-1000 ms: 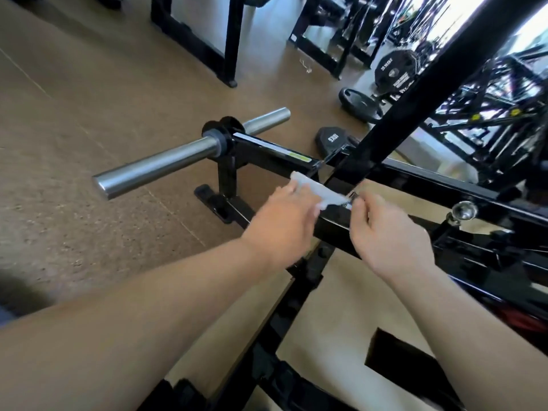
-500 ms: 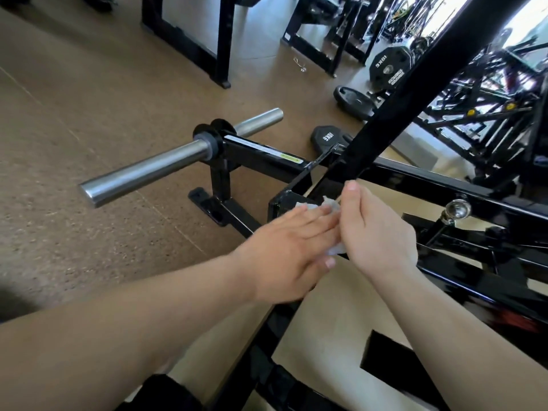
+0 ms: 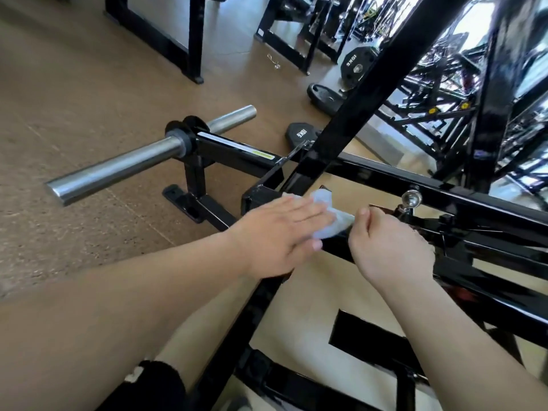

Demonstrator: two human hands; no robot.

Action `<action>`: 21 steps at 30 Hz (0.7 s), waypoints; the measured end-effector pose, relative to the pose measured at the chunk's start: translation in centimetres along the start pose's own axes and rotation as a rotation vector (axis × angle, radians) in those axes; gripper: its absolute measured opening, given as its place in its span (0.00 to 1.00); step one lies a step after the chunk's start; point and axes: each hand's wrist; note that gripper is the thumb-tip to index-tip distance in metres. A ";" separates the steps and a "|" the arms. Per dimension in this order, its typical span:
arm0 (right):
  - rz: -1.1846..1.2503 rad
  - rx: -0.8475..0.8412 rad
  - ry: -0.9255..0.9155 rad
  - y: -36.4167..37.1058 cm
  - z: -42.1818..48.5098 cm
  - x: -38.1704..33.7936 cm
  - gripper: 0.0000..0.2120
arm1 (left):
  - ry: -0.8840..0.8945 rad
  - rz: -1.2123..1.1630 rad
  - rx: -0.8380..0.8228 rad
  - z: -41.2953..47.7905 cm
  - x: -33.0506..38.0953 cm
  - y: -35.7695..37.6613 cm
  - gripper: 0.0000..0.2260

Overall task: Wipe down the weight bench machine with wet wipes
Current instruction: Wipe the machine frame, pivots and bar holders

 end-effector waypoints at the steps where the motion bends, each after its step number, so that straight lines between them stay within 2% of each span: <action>1: -0.014 -0.010 -0.007 0.3 -0.3 0.0 0.19 | -0.101 0.037 0.003 -0.3 -1.4 0.2 0.25; 4: -0.010 -0.001 -0.028 1.3 -0.6 0.0 0.19 | -0.447 0.120 -0.076 -1.2 -2.1 0.5 0.32; 5: 0.013 0.021 -0.034 1.5 -0.6 0.1 0.20 | -0.486 0.124 -0.094 -0.9 -0.8 0.6 0.33; 6: 0.043 0.044 -0.038 1.7 -0.6 0.3 0.20 | -0.459 0.129 -0.091 -0.5 0.9 0.5 0.32; 10: 0.234 0.127 -0.018 1.4 -1.0 0.5 0.23 | -0.066 -0.063 -0.022 1.4 7.0 -0.4 0.30; 13: 0.302 0.163 -0.009 1.0 -1.0 0.2 0.21 | 0.083 -0.086 0.007 2.2 4.9 -0.5 0.25; 15: 0.219 0.158 -0.049 1.2 -1.3 0.2 0.20 | -0.012 0.033 0.023 1.2 1.5 -0.3 0.22; 17: 0.127 0.178 -0.100 1.6 -1.6 0.4 0.21 | -0.278 0.168 -0.067 -0.8 -2.1 -0.6 0.24; 19: 0.023 0.167 -0.114 2.2 -1.5 0.5 0.24 | -0.464 0.156 -0.124 -2.4 -3.5 -0.6 0.27; 21: -0.003 0.162 -0.108 2.6 -1.2 0.6 0.27 | -0.458 0.126 -0.082 -2.3 -1.8 -0.2 0.27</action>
Point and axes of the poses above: each hand's wrist, its own z-axis towards the middle knuckle, its own y-axis out of the palm, x = y × z, and after that the axes turned 9 degrees about z, right-handed
